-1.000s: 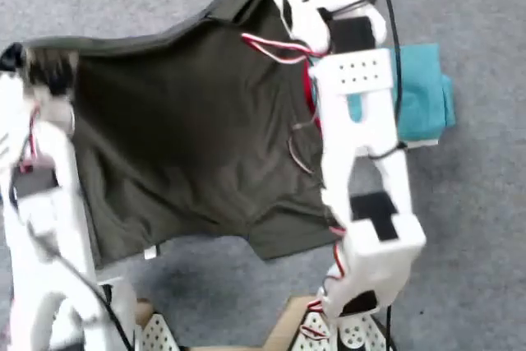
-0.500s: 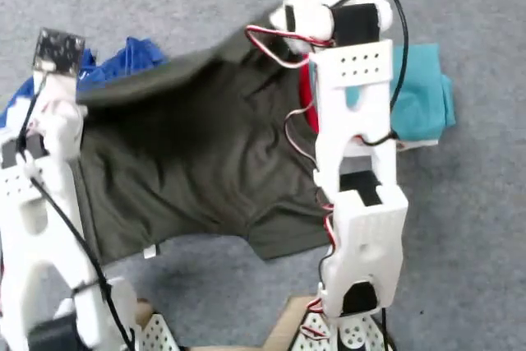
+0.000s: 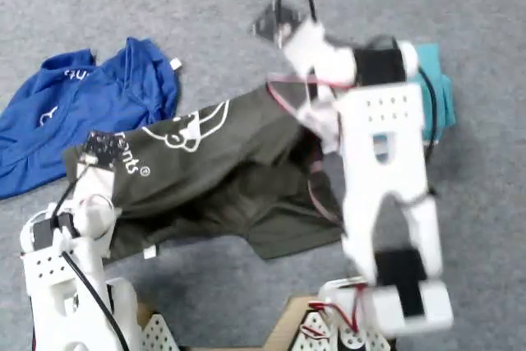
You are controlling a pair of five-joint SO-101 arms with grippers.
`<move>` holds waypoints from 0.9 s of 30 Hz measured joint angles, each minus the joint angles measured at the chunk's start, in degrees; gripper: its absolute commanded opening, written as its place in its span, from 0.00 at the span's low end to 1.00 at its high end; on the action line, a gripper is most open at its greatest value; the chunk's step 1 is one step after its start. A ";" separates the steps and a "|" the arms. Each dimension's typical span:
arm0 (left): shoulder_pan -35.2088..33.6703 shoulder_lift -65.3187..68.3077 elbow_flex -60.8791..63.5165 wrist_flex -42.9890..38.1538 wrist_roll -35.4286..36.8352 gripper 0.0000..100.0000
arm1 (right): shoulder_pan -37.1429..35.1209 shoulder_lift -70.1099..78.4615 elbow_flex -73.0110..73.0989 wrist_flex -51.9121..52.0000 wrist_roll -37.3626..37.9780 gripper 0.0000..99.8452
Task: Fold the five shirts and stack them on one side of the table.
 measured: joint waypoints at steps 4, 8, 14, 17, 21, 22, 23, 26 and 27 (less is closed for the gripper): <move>-0.09 0.00 0.79 1.23 -0.09 0.03 | 2.11 -12.84 18.73 -0.18 3.69 0.01; -0.09 0.00 0.88 3.43 -3.34 0.03 | 7.74 -22.59 31.21 -0.09 7.74 0.01; -5.01 0.00 0.88 3.69 -8.88 0.03 | 14.07 -30.33 42.81 -0.09 14.51 0.01; -6.51 0.00 0.88 4.57 -10.81 0.03 | 14.59 -31.12 48.53 -0.70 16.00 0.01; -8.18 0.00 0.88 6.51 -11.60 0.03 | 14.68 -31.21 56.00 -6.24 16.35 0.01; -8.70 0.00 0.88 6.77 -12.04 0.03 | 14.77 -31.21 57.85 -8.09 16.44 0.01; -9.32 0.00 0.88 7.12 -12.84 0.03 | 14.86 -31.21 59.52 -9.67 16.53 0.01; -10.29 0.00 0.53 9.41 -15.03 0.04 | 14.86 -31.21 62.95 -14.24 16.53 0.03; -10.29 0.00 0.53 9.93 -15.74 0.06 | 14.86 -31.21 63.03 -15.03 16.53 0.05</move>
